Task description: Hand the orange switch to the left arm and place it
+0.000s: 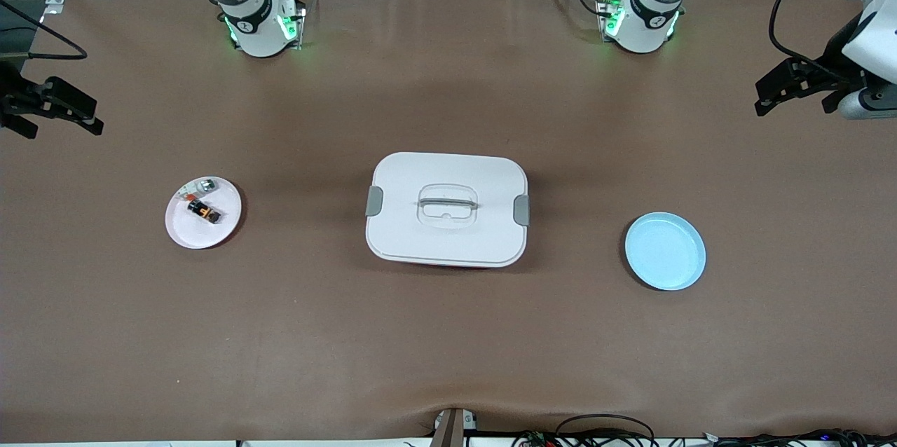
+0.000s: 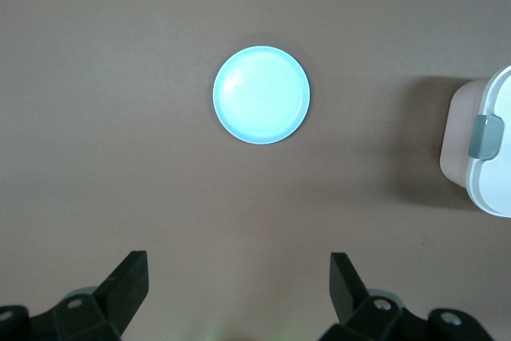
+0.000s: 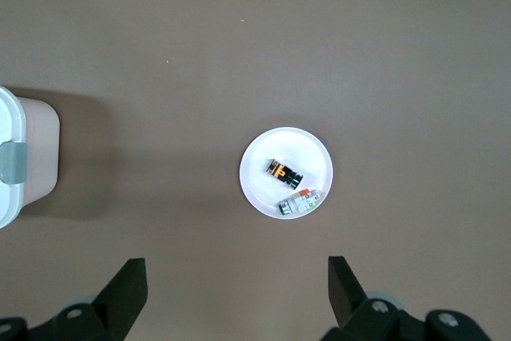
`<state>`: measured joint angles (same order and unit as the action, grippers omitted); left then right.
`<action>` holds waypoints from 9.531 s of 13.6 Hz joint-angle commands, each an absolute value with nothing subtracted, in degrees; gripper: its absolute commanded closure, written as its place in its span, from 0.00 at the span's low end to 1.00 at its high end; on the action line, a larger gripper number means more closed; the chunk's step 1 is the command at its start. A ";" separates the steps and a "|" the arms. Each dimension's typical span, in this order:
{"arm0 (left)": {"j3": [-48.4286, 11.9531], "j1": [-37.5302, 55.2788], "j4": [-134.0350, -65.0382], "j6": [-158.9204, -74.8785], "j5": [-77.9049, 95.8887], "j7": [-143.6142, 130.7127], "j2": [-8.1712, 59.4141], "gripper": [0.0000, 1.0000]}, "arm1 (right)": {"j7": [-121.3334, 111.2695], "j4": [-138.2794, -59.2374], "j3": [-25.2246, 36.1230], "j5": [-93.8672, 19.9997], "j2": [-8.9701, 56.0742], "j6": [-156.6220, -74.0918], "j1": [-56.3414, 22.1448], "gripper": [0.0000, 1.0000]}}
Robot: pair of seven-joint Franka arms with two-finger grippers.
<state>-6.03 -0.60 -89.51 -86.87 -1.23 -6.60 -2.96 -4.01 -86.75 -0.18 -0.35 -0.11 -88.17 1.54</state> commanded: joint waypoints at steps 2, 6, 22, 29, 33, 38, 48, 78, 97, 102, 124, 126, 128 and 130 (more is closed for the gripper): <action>-6.07 -0.97 -89.91 -87.28 -0.97 -6.42 -3.78 0.00 | -4.04 -85.25 -0.62 -0.26 0.44 -87.19 2.11 0.00; -6.06 -1.05 -89.56 -87.28 -0.88 -6.33 -3.69 0.00 | -4.13 -85.25 -0.62 -0.26 0.44 -87.19 2.11 0.00; -5.89 -1.06 -89.12 -87.80 -0.70 -6.33 -3.16 0.00 | -4.22 -85.60 -0.53 -0.09 0.35 -86.92 2.11 0.00; -6.06 -0.97 -89.30 -87.89 -1.05 -6.06 -2.90 0.00 | -3.43 -87.88 -0.53 0.18 0.88 -84.72 3.42 0.00; -6.15 -0.97 -89.30 -87.98 -0.97 -5.63 -2.90 0.00 | 2.01 -96.04 -0.53 2.72 0.62 -91.03 3.69 0.00; -6.15 -0.79 -89.12 -87.98 -0.62 -5.63 -2.37 0.00 | 11.06 -107.81 -0.53 2.81 0.09 -102.10 3.60 0.00; -6.15 -0.97 -88.24 -89.29 -0.35 -6.15 -1.76 0.00 | 23.38 -126.04 -0.53 3.60 5.43 -125.85 3.34 0.00; -6.33 -0.70 -88.33 -90.35 -0.35 -6.50 -0.97 0.00 | 23.55 -123.49 -0.53 12.04 24.78 -142.99 6.59 0.00; -6.50 -0.53 -88.51 -90.17 -0.44 -6.59 -1.05 0.00 | 22.68 -123.40 -0.53 14.40 25.66 -144.23 6.68 0.74; -6.50 -0.44 -88.51 -90.35 -0.44 -6.68 -0.97 0.00 | 19.96 -123.40 -0.53 14.77 24.70 -143.17 6.50 0.76; -11.95 -0.26 -93.07 -96.32 6.14 -19.50 -1.14 0.00 | 20.90 -85.35 -10.99 -8.15 13.18 -74.80 4.31 0.78; -14.49 -0.35 -93.77 -99.21 7.64 -21.00 -0.97 0.00 | 28.96 -84.03 -10.99 -13.07 13.18 -73.48 2.82 0.77; -16.86 -0.35 -95.18 -104.13 10.79 -23.19 -1.32 0.00 | 36.00 -82.80 -11.16 -16.16 13.18 -73.21 -0.07 0.77; -18.71 -0.35 -95.80 -106.95 12.12 -27.14 -1.41 0.00 | 42.94 -82.09 -11.16 -20.54 13.27 -73.39 -2.19 0.77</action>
